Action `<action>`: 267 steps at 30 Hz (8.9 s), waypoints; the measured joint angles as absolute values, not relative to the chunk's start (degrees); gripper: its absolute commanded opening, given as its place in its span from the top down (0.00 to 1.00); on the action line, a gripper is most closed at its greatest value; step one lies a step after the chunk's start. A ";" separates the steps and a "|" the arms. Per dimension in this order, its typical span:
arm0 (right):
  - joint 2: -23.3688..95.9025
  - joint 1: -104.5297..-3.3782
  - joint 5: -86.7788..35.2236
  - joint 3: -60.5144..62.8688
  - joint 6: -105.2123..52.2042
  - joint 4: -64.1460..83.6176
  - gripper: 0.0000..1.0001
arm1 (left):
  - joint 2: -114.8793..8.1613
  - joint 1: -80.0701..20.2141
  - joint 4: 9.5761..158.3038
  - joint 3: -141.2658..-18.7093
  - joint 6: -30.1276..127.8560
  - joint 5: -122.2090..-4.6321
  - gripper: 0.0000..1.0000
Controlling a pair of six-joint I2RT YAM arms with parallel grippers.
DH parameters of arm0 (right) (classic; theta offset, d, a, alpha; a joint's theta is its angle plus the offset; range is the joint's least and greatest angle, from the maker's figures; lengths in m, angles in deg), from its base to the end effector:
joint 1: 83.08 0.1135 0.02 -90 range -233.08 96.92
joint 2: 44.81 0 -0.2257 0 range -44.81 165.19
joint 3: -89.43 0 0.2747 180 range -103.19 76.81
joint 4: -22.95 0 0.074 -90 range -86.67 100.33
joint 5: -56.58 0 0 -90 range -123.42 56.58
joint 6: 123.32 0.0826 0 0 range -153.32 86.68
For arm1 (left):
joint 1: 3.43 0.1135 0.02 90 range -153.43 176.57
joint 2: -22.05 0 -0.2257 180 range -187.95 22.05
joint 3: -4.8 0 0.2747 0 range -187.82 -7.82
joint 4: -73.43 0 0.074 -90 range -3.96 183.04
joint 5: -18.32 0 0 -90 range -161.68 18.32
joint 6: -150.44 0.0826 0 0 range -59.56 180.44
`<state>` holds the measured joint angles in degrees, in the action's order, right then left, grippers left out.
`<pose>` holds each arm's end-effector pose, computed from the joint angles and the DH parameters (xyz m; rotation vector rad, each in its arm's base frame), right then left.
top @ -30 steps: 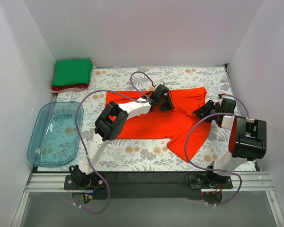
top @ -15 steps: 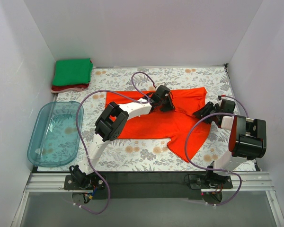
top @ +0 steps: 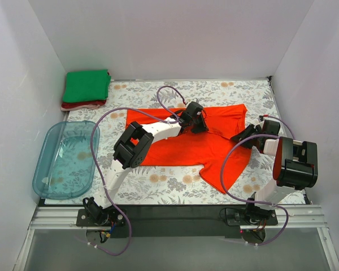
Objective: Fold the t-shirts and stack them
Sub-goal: Fold the tshirt
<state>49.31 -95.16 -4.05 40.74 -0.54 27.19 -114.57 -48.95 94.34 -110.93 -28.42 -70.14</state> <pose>0.3398 -0.0313 0.0468 0.6193 2.2109 0.7736 0.3890 -0.3993 0.0662 -0.9553 2.4469 -1.0968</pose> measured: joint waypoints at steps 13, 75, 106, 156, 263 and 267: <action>48.18 -95.35 -3.18 40.65 0.50 27.13 0.99 | -114.31 -49.03 94.49 -110.93 -23.91 -72.04 0.95; 48.42 -96.58 -3.03 35.75 -0.24 20.72 0.57 | -111.62 -47.50 100.02 -112.85 -24.55 -66.82 0.57; 50.49 -96.58 -1.34 37.57 2.58 24.46 0.95 | -115.51 -47.52 99.13 -114.58 -24.85 -66.27 0.89; 65.01 -97.69 -3.44 12.45 0.33 29.34 0.55 | -94.68 -15.94 100.94 -97.16 -17.71 -73.73 0.51; 29.99 -89.80 -39.62 36.52 -14.77 -14.90 0.55 | -58.09 -29.43 121.55 -48.18 -27.37 -92.48 0.94; 31.98 -90.57 -38.28 36.54 -14.40 -13.85 0.57 | -57.28 -29.43 121.59 -47.74 -27.41 -92.43 0.94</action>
<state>31.98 -90.57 -38.28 36.54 -14.40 -13.85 -57.28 -29.43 121.59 -47.74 -27.41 -92.43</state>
